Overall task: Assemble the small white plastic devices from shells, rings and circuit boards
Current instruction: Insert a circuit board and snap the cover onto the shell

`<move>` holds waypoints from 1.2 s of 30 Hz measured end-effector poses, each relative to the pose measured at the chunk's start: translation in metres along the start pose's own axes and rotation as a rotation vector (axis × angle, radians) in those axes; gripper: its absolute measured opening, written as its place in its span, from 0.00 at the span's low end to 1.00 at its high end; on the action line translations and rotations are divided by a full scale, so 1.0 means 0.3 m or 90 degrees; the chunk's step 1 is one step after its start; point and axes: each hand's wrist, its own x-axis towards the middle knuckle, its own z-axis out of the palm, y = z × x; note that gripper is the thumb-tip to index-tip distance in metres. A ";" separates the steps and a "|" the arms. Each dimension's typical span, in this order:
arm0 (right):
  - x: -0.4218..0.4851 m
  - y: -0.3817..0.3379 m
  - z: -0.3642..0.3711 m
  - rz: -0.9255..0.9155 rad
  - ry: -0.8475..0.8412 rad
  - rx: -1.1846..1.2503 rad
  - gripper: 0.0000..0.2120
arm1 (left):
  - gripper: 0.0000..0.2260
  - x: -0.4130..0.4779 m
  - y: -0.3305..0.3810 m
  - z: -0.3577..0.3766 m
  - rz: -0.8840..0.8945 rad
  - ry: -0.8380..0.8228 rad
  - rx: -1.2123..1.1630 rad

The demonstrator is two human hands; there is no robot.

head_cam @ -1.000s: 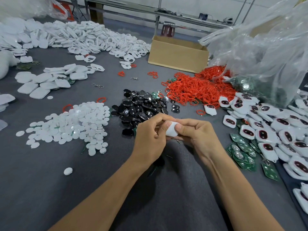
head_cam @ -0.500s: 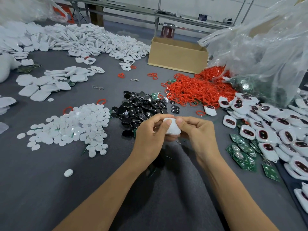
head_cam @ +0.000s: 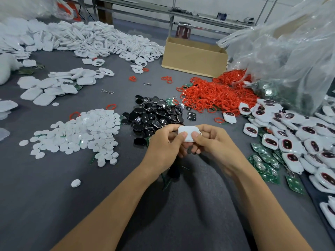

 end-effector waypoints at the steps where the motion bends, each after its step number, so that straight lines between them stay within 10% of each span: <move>1: -0.001 -0.002 0.001 -0.001 0.001 0.000 0.08 | 0.09 -0.001 0.003 0.001 -0.004 -0.004 0.002; 30: 0.008 0.031 0.062 -0.087 0.073 -0.036 0.07 | 0.06 -0.019 0.009 0.011 0.047 0.013 -0.033; 36: -0.002 0.040 0.053 -0.319 0.268 -0.384 0.10 | 0.11 -0.011 0.025 0.024 -0.062 0.013 -0.256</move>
